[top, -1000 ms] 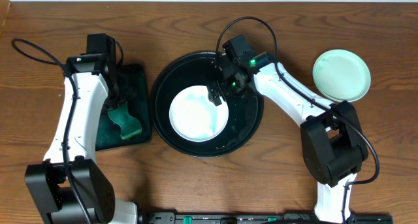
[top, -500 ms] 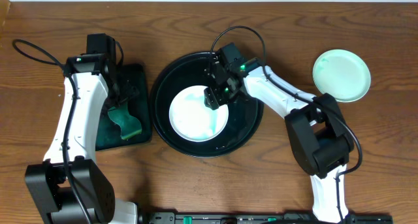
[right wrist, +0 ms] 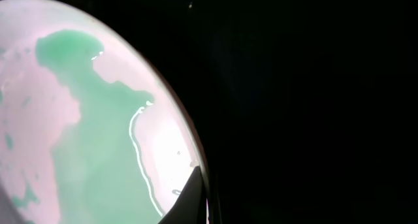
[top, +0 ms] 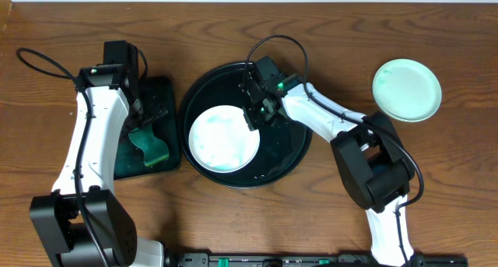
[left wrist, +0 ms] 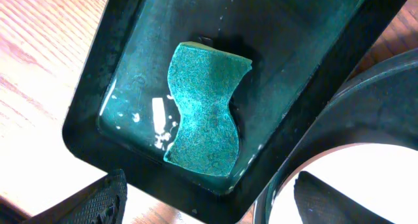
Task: Clean dirty plates on tray and stack at the side
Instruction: 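Rotate the pink-white plate on the tray with the right gripper, then grasp the pink-white plate rim and tilt it up with the right gripper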
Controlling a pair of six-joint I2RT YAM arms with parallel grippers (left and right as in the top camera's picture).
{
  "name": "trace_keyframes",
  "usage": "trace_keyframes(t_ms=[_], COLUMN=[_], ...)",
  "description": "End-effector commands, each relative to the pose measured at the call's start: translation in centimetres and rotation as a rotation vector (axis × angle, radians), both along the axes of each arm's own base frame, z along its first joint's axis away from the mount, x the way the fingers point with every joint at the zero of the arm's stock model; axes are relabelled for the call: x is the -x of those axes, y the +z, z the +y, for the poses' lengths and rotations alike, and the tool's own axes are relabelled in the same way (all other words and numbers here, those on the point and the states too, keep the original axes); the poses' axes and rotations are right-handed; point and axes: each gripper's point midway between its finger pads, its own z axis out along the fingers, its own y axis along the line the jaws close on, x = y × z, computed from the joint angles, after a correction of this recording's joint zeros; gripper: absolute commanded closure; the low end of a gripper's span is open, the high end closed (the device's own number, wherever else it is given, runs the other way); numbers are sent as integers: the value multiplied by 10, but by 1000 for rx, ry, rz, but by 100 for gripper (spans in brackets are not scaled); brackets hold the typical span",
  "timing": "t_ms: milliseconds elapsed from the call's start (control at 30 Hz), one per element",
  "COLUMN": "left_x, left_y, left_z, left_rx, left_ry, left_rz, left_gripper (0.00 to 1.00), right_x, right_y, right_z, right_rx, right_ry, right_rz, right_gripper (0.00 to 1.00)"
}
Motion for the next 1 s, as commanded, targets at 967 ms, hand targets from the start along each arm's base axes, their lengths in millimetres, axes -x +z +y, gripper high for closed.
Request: trace_keyframes(t_ms=[967], left_x=[5], left_y=[-4], left_z=[0], left_rx=[5], left_ry=[0], left_rz=[26], left_gripper=[18], right_x=[-68], right_y=[141], right_z=[-96], right_rx=[665], right_ry=[-206], right_rz=[-733], right_gripper=[99])
